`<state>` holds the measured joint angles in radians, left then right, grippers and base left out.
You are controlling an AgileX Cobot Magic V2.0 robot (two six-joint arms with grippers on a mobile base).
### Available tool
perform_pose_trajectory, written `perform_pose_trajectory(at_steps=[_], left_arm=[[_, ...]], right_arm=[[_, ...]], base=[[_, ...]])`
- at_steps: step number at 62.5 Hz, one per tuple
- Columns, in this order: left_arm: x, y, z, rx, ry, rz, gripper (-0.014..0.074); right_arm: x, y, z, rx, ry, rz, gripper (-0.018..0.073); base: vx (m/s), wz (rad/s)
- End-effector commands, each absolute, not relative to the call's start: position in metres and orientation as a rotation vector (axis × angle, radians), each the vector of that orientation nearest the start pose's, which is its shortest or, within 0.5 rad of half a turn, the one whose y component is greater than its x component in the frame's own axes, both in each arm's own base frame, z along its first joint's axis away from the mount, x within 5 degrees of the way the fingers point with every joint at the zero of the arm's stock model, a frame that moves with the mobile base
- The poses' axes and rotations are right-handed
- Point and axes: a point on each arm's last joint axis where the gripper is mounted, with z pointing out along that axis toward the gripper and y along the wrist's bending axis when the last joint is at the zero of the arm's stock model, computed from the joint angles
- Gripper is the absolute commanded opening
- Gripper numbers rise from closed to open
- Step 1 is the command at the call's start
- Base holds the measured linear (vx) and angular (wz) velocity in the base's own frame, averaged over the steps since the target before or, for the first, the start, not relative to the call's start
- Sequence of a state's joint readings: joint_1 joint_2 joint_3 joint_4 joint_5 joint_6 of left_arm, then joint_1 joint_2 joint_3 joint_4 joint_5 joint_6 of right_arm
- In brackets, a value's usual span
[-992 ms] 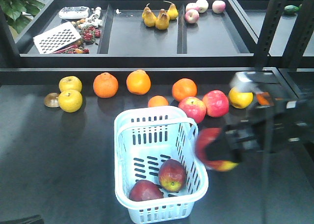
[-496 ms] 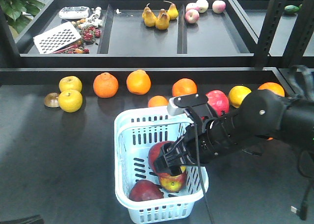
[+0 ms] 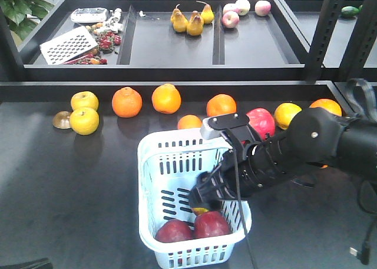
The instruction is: Pick three apples into basket with both arms
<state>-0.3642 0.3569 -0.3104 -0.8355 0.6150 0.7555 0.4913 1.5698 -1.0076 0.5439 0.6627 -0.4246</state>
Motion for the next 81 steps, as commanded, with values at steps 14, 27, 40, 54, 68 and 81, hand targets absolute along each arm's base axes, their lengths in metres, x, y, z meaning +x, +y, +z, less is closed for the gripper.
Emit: perform_pose_trajectory(at_steps=[14, 27, 40, 54, 68, 81], left_arm=[[0.059, -0.062, 0.270, 0.604, 1.829, -0.665, -0.0006], [0.059, -0.062, 0.270, 0.604, 1.829, -0.663, -0.0006], [0.060, -0.062, 0.270, 0.592, 1.821, -0.655, -0.0006], [0.062, -0.061, 0.272, 0.569, 1.806, -0.642, -0.0006], [0.062, -0.061, 0.272, 0.567, 1.805, -0.642, -0.0006], [0.062, -0.061, 0.272, 0.567, 1.805, -0.642, -0.0006]], right_arm=[[0.215, 0.148, 0.310, -0.900, 2.338, 0.560, -0.0011], [0.146, 0.109, 0.336, -0.877, 2.113, 0.524, -0.0008], [0.081, 0.063, 0.312, -0.789, 1.905, 0.401, -0.0008], [0.053, 0.031, 0.278, -0.566, 1.854, 0.296, -0.0008], [0.050, 0.025, 0.274, -0.559, 1.837, 0.236, -0.0008], [0.050, 0.025, 0.273, -0.561, 1.844, 0.235, -0.0008]], base=[[0.00, 0.00], [0.00, 0.00], [0.00, 0.00], [0.00, 0.00], [0.00, 0.00], [0.00, 0.00]])
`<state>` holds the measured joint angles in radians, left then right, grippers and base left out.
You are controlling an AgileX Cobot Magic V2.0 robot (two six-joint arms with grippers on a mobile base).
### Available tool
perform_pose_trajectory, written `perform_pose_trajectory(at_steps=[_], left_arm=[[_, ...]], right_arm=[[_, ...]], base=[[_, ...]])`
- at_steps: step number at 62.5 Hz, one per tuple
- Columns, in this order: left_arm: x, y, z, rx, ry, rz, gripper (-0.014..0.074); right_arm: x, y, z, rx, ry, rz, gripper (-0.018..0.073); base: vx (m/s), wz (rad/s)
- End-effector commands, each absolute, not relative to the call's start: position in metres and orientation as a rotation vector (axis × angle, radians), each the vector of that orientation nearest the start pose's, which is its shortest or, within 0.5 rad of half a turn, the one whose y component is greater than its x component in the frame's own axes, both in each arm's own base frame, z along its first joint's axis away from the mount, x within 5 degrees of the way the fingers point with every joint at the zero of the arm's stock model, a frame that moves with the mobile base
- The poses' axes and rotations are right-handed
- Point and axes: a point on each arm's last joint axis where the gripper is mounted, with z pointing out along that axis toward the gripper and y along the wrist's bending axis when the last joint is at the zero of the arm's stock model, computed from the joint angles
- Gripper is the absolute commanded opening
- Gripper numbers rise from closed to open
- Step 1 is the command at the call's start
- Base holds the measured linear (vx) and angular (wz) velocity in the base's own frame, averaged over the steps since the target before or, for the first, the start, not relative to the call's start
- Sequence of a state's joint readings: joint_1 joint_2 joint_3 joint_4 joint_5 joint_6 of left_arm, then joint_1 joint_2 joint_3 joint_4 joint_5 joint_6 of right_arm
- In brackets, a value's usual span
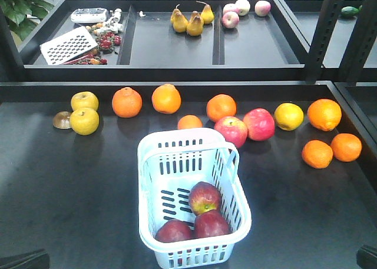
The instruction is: Pick three apples into basket with both arms
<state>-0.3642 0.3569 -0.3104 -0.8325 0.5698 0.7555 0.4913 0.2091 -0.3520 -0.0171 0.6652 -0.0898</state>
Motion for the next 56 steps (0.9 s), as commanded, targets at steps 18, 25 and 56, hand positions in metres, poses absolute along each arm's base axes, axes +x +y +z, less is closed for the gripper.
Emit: perform_pose_trajectory(at_steps=[18, 25, 56], left_arm=[[0.062, -0.061, 0.272, 0.567, 1.805, -0.642, -0.0006], [0.062, -0.061, 0.272, 0.567, 1.805, -0.642, -0.0006], [0.071, -0.041, 0.259, 0.281, 2.005, -0.490, -0.0006]], right_arm=[[0.050, 0.025, 0.273, -0.561, 1.844, 0.235, -0.0008], [0.050, 0.025, 0.273, -0.561, 1.844, 0.235, -0.0008], [0.050, 0.025, 0.273, -0.561, 1.844, 0.235, -0.0008]], base=[[0.00, 0.00], [0.00, 0.00], [0.00, 0.00]])
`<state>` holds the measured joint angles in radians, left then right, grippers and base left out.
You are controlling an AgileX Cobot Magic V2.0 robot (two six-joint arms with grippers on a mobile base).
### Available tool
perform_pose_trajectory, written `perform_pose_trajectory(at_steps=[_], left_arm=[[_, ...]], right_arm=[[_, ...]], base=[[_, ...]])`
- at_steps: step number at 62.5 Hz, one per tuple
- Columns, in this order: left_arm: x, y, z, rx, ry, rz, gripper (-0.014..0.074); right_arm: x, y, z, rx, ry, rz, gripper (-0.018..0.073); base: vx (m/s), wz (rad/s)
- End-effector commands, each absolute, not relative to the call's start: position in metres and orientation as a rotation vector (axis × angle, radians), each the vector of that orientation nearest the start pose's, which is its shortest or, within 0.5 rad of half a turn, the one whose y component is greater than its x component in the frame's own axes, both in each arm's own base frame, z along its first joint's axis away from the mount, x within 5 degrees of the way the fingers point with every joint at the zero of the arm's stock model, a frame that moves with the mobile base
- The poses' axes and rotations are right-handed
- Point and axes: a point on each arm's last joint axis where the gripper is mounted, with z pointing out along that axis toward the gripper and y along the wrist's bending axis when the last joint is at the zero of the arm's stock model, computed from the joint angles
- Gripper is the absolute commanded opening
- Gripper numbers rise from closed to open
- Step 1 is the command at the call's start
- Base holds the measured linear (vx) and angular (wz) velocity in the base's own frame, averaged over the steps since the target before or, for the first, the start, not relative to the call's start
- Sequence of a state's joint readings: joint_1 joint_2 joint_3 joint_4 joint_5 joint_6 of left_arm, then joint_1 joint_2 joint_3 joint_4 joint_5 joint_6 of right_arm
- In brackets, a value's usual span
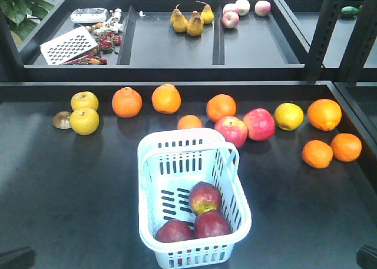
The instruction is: Pick three apples into basket with both arms
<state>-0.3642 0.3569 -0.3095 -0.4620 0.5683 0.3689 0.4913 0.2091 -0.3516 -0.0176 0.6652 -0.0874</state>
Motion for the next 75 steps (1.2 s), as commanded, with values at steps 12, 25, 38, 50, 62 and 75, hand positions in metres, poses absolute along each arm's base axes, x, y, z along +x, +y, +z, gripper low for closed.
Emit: perform_pose_trajectory(at_steps=[12, 25, 38, 50, 62, 75], left_arm=[[0.075, -0.033, 0.252, 0.184, 2.011, -0.420, -0.0006], [0.074, -0.030, 0.204, 0.147, 1.841, -0.421, -0.0006], [0.063, -0.025, 0.181, 0.171, 1.825, -0.401, -0.0006], [0.059, -0.016, 0.186, 0.150, 1.718, -0.269, -0.0006], [0.055, -0.004, 0.188, -0.029, 1.662, -0.139, -0.0006], [0.055, 0.004, 0.189, -0.170, 1.647, -0.056, -0.0006]], right_arm=[[0.050, 0.025, 0.274, -0.561, 1.843, 0.235, -0.0008], [0.050, 0.025, 0.274, -0.561, 1.843, 0.235, -0.0008], [0.050, 0.025, 0.274, -0.561, 1.843, 0.235, -0.0008], [0.050, 0.025, 0.274, -0.561, 1.843, 0.235, -0.0008], [0.050, 0.025, 0.273, -0.561, 1.845, 0.235, -0.0008], [0.050, 0.025, 0.273, -0.561, 1.844, 0.235, -0.0008]], base=[[0.00, 0.00], [0.00, 0.00], [0.00, 0.00], [0.00, 0.00], [0.00, 0.00], [0.00, 0.00]])
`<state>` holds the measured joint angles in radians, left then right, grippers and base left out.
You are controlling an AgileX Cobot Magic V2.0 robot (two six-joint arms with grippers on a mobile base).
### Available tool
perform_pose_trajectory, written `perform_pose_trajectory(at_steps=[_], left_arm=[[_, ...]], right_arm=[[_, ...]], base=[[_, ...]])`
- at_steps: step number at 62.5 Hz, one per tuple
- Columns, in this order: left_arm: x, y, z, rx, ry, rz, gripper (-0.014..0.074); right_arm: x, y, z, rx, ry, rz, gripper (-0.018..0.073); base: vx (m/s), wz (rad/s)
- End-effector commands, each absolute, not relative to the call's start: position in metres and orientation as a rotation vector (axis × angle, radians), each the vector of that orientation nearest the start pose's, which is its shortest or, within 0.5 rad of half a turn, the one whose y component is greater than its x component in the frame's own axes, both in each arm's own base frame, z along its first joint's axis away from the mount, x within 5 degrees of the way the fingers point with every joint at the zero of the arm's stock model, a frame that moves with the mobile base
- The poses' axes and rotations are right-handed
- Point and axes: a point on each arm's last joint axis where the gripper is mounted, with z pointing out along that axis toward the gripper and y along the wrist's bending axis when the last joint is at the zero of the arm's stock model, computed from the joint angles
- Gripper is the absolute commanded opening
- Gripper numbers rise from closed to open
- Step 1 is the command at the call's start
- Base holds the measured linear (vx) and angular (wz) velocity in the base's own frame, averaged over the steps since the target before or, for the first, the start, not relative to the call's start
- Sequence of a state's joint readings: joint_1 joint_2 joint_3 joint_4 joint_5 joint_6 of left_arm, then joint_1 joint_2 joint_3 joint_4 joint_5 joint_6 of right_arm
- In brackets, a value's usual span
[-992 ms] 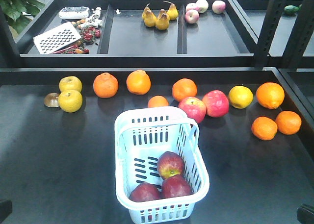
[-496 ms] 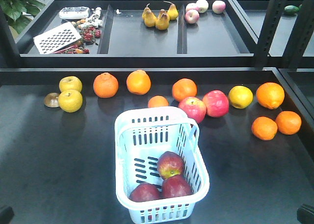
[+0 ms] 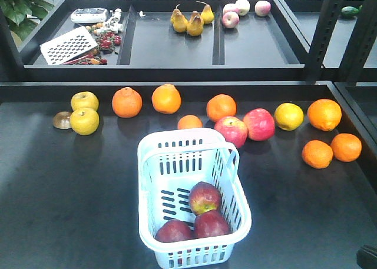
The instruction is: Pick three apples into basket with both arms
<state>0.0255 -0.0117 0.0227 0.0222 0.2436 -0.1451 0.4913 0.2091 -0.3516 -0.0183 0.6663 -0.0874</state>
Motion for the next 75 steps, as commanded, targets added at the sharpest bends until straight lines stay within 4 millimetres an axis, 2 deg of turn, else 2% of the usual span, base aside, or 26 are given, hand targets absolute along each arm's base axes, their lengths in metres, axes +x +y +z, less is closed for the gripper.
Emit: perform_pose_trajectory(at_steps=[1, 75], left_arm=[[0.0552, 0.0040, 0.1887, -0.173, 1.646, -0.053, -0.0006], [0.0553, 0.0043, 0.1910, -0.178, 1.623, -0.051, -0.0006]], right_arm=[[0.0501, 0.0249, 0.2735, -0.561, 1.844, 0.235, -0.0008], [0.0505, 0.0251, 0.2720, -0.562, 1.845, 0.235, -0.0008]], base=[[0.00, 0.00], [0.00, 0.00]])
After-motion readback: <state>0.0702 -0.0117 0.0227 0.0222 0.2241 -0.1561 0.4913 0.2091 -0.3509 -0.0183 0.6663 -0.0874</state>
